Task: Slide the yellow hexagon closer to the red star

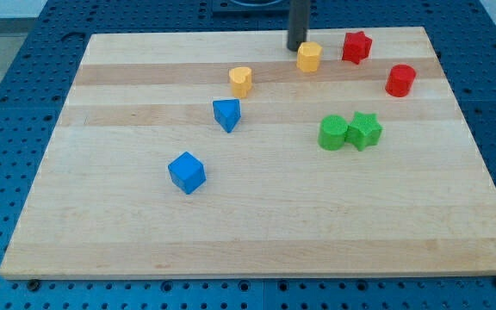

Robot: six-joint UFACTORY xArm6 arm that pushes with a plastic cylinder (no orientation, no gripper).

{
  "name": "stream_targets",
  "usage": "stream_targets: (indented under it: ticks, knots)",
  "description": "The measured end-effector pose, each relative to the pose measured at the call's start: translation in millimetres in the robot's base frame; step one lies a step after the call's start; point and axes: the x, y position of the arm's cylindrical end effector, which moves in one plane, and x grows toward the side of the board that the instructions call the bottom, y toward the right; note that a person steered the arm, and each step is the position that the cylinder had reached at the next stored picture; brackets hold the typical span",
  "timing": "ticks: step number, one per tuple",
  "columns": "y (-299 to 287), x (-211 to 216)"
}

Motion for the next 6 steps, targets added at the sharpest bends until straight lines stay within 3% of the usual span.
stream_targets:
  ticks: [2,6]
  knots:
    - [-35,25]
    - [34,45]
